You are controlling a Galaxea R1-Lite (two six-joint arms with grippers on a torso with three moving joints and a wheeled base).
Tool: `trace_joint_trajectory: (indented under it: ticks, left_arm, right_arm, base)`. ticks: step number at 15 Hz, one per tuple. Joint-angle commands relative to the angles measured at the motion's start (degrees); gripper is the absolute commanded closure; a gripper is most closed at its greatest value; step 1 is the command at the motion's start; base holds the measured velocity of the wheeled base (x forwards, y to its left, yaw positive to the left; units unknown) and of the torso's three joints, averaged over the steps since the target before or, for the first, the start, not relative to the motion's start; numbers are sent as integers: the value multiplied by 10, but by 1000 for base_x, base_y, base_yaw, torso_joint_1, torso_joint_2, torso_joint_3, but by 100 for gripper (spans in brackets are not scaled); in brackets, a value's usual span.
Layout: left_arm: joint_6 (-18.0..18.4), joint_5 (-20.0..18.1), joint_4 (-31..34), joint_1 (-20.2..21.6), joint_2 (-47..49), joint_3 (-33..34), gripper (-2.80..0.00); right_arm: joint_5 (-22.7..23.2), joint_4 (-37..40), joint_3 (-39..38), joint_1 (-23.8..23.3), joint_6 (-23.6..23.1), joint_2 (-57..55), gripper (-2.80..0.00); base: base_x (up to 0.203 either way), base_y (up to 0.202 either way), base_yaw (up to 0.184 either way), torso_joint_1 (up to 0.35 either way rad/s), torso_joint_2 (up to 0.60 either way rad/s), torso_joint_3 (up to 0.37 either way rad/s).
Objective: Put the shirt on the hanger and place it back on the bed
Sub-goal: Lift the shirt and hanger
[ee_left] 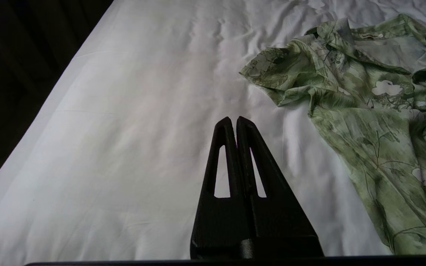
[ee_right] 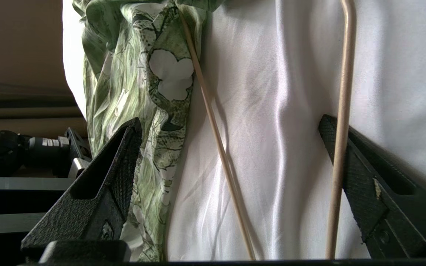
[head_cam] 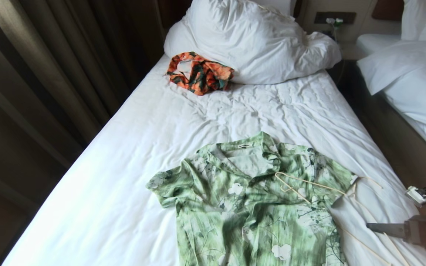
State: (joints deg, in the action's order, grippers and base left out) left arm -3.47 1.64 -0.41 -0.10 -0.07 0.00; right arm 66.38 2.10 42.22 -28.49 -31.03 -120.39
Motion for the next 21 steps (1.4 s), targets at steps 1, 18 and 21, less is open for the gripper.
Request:
trace_joint_trajectory:
  ticks: [1, 18, 21]
  left_arm:
    - [0, 0, 0, 0, 1, 1, 0]
    - [0, 0, 0, 0, 1, 1, 0]
    - [0, 0, 0, 0, 1, 0, 0]
  right_arm:
    - [2, -8, 0, 17, 4, -2, -280]
    - [-25, -46, -13, 9, 16, 53, 0]
    - [-28, -48, -12, 6, 15, 89, 0]
  base:
    - [0, 0, 0, 0, 0, 0]
    - [0, 0, 0, 0, 0, 0]
    - [0, 0, 0, 0, 0, 0]
